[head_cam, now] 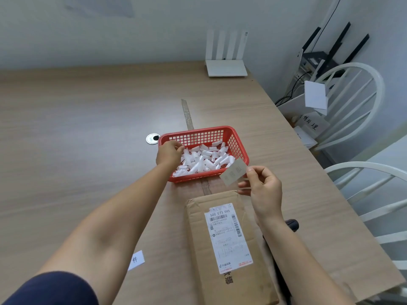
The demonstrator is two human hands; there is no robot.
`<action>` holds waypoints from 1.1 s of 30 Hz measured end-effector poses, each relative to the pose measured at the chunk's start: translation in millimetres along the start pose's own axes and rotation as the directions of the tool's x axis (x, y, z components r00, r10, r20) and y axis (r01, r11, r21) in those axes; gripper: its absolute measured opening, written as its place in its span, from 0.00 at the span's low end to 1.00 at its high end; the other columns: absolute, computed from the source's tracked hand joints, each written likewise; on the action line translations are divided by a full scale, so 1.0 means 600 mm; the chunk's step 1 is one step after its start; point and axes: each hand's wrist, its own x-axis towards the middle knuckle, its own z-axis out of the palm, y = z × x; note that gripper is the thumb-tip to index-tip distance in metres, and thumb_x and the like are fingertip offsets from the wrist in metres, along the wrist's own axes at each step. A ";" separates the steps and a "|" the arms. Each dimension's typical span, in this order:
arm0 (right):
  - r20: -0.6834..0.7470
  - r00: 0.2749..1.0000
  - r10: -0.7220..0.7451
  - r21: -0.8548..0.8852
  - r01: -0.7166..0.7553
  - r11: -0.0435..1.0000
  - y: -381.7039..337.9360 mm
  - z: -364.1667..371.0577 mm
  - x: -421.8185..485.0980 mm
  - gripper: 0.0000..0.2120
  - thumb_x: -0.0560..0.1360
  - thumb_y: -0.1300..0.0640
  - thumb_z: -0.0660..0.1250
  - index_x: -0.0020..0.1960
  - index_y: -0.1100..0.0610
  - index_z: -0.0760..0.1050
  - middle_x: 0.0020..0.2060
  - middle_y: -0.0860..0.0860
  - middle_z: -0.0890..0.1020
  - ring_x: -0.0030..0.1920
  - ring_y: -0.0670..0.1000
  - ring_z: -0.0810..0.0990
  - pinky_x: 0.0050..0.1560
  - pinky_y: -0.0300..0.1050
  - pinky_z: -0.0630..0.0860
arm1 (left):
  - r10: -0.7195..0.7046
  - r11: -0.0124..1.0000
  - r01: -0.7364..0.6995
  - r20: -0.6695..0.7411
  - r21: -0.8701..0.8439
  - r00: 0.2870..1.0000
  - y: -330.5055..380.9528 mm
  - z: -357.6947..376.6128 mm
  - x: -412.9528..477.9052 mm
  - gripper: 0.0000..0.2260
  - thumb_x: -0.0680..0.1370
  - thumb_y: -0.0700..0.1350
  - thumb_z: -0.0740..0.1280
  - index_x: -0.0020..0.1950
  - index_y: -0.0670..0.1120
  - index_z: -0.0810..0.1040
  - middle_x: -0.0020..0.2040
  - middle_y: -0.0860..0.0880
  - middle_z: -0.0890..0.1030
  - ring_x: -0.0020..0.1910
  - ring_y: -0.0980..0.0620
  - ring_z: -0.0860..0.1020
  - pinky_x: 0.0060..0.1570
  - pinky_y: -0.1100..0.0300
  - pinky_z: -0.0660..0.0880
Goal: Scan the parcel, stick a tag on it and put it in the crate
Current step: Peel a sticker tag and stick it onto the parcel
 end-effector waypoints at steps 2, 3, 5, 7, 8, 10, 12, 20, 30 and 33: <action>-0.012 1.000 -0.006 0.006 0.006 1.000 0.001 0.001 0.000 0.08 0.76 0.60 0.62 0.39 0.55 0.74 0.31 0.52 0.79 0.25 0.41 0.78 0.25 0.35 0.78 | 0.004 1.000 -0.004 0.015 -0.018 1.000 0.000 -0.003 -0.010 0.09 0.77 0.44 0.63 0.52 0.42 0.80 0.50 0.42 0.83 0.42 0.47 0.78 0.51 0.53 0.76; -0.018 1.000 -0.012 0.005 0.012 1.000 0.000 0.002 0.000 0.08 0.76 0.60 0.62 0.39 0.55 0.74 0.31 0.53 0.80 0.26 0.41 0.79 0.25 0.35 0.77 | 0.009 0.999 -0.008 0.020 -0.036 1.000 0.001 -0.005 -0.019 0.09 0.76 0.44 0.63 0.51 0.42 0.80 0.49 0.42 0.83 0.42 0.47 0.78 0.51 0.53 0.76; -0.025 0.999 -0.037 -0.001 0.037 0.999 0.000 0.007 -0.003 0.08 0.76 0.59 0.62 0.38 0.53 0.73 0.34 0.52 0.81 0.28 0.42 0.81 0.25 0.34 0.77 | -0.005 0.984 0.011 0.038 -0.179 0.999 0.007 -0.012 -0.044 0.08 0.76 0.43 0.64 0.47 0.41 0.80 0.44 0.43 0.83 0.40 0.48 0.79 0.49 0.53 0.77; -0.024 0.997 -0.078 -0.009 0.078 0.997 -0.001 0.012 -0.006 0.09 0.77 0.58 0.62 0.38 0.51 0.73 0.37 0.52 0.81 0.33 0.45 0.82 0.26 0.35 0.78 | -0.033 0.907 0.086 0.133 -0.412 0.991 0.023 -0.024 -0.083 0.07 0.76 0.43 0.65 0.42 0.41 0.80 0.38 0.46 0.82 0.37 0.51 0.79 0.41 0.57 0.78; -0.024 0.994 -0.109 -0.028 0.109 0.994 -0.001 0.015 -0.009 0.09 0.77 0.58 0.62 0.38 0.50 0.73 0.39 0.51 0.81 0.36 0.47 0.83 0.27 0.35 0.78 | -0.011 0.866 0.111 0.203 -0.488 0.979 0.032 -0.032 -0.106 0.07 0.75 0.44 0.65 0.40 0.44 0.80 0.37 0.48 0.82 0.36 0.52 0.79 0.37 0.60 0.77; -0.019 0.981 -0.194 -0.104 0.191 0.976 0.001 0.021 -0.016 0.08 0.76 0.58 0.63 0.39 0.49 0.73 0.39 0.48 0.80 0.39 0.52 0.83 0.31 0.39 0.80 | 0.069 0.798 0.146 0.329 -0.585 0.942 0.047 -0.046 -0.156 0.08 0.75 0.46 0.65 0.37 0.48 0.80 0.34 0.52 0.83 0.35 0.55 0.81 0.35 0.64 0.77; 0.000 0.954 -0.301 -0.199 0.295 0.934 0.006 0.026 -0.026 0.05 0.76 0.60 0.64 0.42 0.54 0.75 0.39 0.49 0.80 0.40 0.55 0.82 0.38 0.46 0.82 | 0.119 0.715 0.201 0.399 -0.670 0.909 0.057 -0.058 -0.203 0.09 0.75 0.47 0.65 0.37 0.49 0.81 0.31 0.55 0.84 0.34 0.58 0.82 0.34 0.65 0.78; 0.160 0.746 -0.647 -0.343 0.656 0.672 0.023 0.028 -0.074 0.02 0.69 0.70 0.69 0.42 0.67 0.78 0.38 0.61 0.80 0.40 0.54 0.79 0.44 0.35 0.77 | 0.071 0.557 0.193 0.278 -0.808 0.958 0.052 -0.063 -0.304 0.04 0.73 0.40 0.69 0.40 0.48 0.78 0.30 0.56 0.84 0.33 0.60 0.82 0.36 0.66 0.76; 0.198 0.926 -0.323 -0.351 0.374 0.858 0.038 -0.004 -0.067 0.24 0.69 0.56 0.72 0.63 0.59 0.68 0.61 0.55 0.71 0.61 0.53 0.73 0.57 0.47 0.74 | 0.016 0.733 0.135 0.215 -0.667 0.976 0.031 -0.055 -0.314 0.07 0.74 0.38 0.67 0.37 0.46 0.77 0.38 0.48 0.81 0.38 0.53 0.79 0.40 0.63 0.77; 0.215 0.952 -0.218 -0.361 0.285 0.888 0.036 -0.007 -0.035 0.13 0.71 0.58 0.70 0.54 0.58 0.74 0.47 0.49 0.78 0.48 0.50 0.79 0.43 0.29 0.75 | 0.013 0.782 0.122 0.211 -0.612 0.977 0.026 -0.045 -0.303 0.07 0.73 0.38 0.68 0.36 0.47 0.77 0.38 0.48 0.81 0.38 0.53 0.79 0.40 0.62 0.77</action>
